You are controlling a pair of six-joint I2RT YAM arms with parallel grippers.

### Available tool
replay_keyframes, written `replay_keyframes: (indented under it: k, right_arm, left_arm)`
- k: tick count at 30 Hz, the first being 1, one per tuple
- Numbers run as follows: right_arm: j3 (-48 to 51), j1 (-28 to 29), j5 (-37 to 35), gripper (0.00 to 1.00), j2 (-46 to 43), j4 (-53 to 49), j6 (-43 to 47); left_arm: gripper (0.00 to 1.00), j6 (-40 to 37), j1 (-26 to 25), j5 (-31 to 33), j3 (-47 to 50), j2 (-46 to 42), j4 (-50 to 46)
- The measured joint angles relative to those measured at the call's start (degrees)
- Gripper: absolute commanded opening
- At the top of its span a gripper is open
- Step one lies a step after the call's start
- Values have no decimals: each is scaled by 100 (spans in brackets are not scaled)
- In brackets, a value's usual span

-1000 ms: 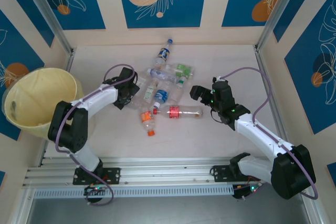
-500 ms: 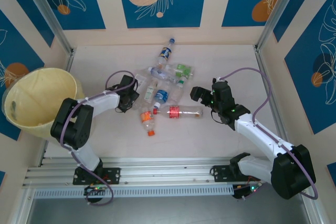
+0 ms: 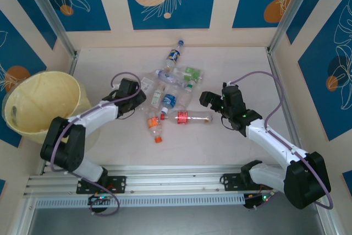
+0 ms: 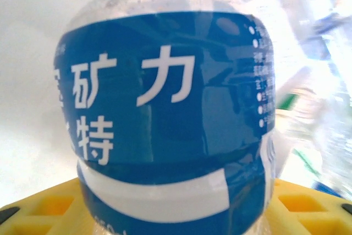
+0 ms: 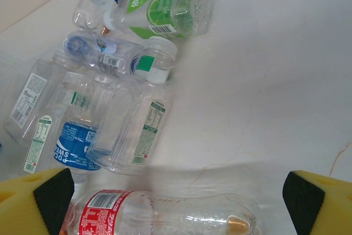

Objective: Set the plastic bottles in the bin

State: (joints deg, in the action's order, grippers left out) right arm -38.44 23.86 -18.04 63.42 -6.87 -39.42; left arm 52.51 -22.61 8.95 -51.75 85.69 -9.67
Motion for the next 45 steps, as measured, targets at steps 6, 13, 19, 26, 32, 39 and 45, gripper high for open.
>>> replay_keyframes:
  k: [6,13,19,26,32,39,45]
  right_arm:
    - [0,0,2,100,0,13,2]
    - [0,2,212,100,-162,190,225]
    - [76,2,341,100,-509,476,507]
    - [249,2,278,100,-627,586,621]
    - [299,-17,170,99,-627,634,651]
    - [420,-63,138,100,-623,662,647]
    - [527,-92,129,100,-619,717,605]
  left_arm:
    - [46,-1189,-24,-494,-765,-586,-466]
    - [44,-2350,-28,-1303,-1816,-1215,-1335]
    - [41,-3069,-28,-1580,-2715,-1668,-2271]
    - [41,-3727,-28,-1329,-3976,-1714,-3394]
    - [40,-4492,9,125,-4660,-1740,-4079]
    - [40,-4957,713,1198,-4717,-1878,-4546]
    - [32,-4951,2052,997,-4444,-2245,-4826]
